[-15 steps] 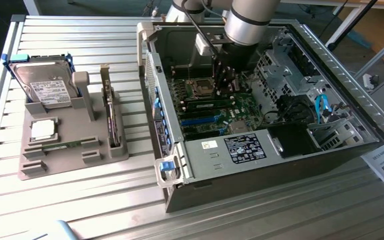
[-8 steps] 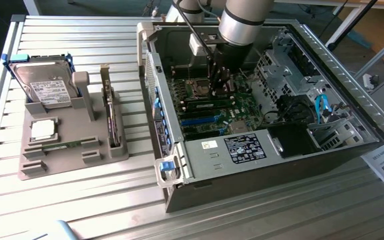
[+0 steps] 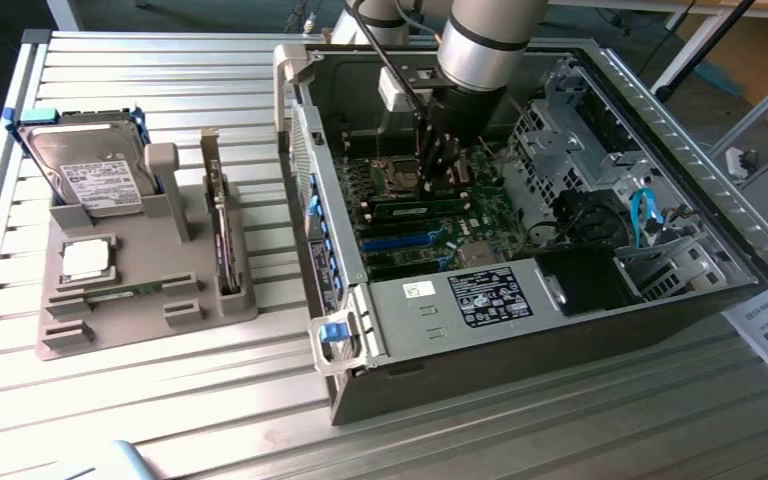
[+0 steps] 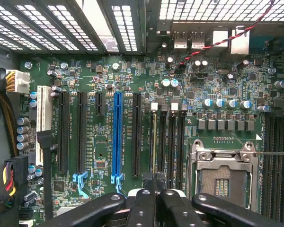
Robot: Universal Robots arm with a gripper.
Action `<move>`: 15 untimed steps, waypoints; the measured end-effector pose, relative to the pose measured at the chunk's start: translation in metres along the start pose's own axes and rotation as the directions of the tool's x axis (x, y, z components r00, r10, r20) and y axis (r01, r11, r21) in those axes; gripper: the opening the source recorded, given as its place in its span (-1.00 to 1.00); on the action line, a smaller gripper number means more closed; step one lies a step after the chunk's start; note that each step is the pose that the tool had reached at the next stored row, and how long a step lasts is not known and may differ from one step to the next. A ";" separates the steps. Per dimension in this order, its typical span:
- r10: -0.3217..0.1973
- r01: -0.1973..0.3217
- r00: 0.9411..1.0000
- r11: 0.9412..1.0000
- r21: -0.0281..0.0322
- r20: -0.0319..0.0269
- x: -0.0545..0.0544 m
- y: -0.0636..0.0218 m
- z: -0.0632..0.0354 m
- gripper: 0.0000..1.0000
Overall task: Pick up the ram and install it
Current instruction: 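Press down the ram until it locks into place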
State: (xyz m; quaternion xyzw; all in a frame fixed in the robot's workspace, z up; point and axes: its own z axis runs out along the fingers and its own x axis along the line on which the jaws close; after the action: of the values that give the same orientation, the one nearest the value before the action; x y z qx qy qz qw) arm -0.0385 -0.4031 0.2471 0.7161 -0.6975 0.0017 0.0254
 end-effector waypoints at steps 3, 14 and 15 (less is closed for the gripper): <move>0.000 0.000 1.000 1.000 0.000 0.000 0.000 0.0000 0.0004 -0.80; 0.000 0.000 1.000 1.000 0.000 0.000 0.000 -0.0002 0.0074 -0.80; 0.000 0.000 1.000 1.000 0.000 0.000 0.000 -0.0003 0.0076 -0.80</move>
State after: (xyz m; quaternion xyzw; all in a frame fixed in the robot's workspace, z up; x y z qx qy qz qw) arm -0.0385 -0.4031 0.2395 0.7161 -0.6975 0.0017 0.0254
